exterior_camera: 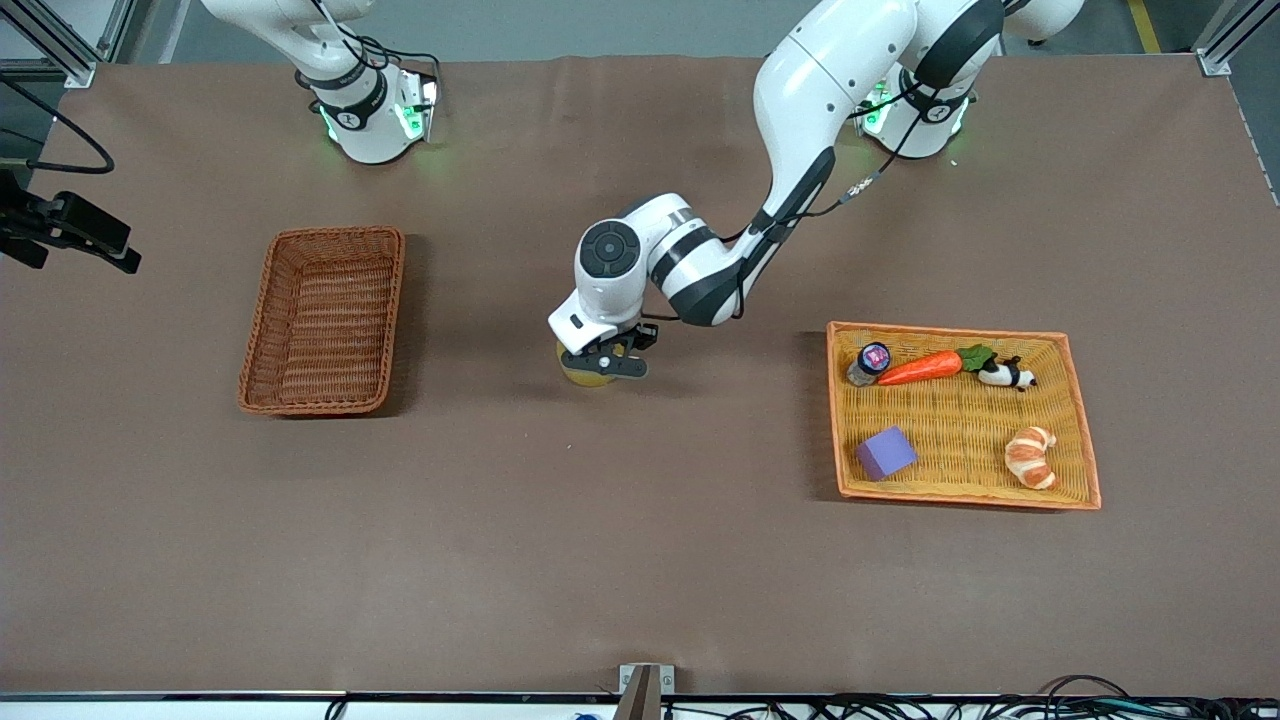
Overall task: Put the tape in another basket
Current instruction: 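Lift the tape with the left gripper while the right gripper approaches, then grasp the tape with the right gripper while the left gripper releases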
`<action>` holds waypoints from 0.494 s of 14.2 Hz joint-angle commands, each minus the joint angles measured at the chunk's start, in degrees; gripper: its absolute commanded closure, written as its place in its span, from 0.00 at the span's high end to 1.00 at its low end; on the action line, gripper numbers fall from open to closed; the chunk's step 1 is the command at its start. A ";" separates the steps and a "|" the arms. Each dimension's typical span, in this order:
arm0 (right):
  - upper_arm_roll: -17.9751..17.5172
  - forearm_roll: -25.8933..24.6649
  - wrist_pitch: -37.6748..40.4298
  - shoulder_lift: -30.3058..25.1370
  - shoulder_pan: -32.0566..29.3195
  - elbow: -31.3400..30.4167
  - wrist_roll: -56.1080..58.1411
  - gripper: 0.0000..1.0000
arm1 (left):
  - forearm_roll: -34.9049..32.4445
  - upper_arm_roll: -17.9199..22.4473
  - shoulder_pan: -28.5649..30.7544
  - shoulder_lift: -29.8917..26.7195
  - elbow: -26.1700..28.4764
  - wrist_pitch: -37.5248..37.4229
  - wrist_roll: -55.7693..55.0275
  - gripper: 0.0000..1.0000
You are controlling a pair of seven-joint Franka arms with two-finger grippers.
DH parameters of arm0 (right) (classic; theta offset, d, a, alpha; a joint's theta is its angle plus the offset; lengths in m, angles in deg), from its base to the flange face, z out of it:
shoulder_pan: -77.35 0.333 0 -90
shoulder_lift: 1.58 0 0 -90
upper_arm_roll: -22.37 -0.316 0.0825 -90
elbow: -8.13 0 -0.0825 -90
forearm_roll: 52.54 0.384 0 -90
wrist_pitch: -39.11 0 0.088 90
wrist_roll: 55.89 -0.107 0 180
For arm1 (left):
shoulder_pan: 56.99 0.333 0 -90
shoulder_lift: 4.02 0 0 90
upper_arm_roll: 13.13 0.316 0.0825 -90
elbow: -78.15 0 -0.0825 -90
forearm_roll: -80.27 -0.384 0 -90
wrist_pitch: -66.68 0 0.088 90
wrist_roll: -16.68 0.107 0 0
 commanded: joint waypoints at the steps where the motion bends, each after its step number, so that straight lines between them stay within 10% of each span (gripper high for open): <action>1: -0.09 4.76 0.47 1.44 0.03 -0.12 0.73 1.00 | -1.01 1.49 -0.10 -3.16 -1.32 -1.36 0.00 1.00; 7: -0.18 5.13 -13.55 5.13 17.23 -8.53 -4.44 0.99 | -1.72 5.89 11.04 -23.19 -0.79 -19.17 2.18 1.00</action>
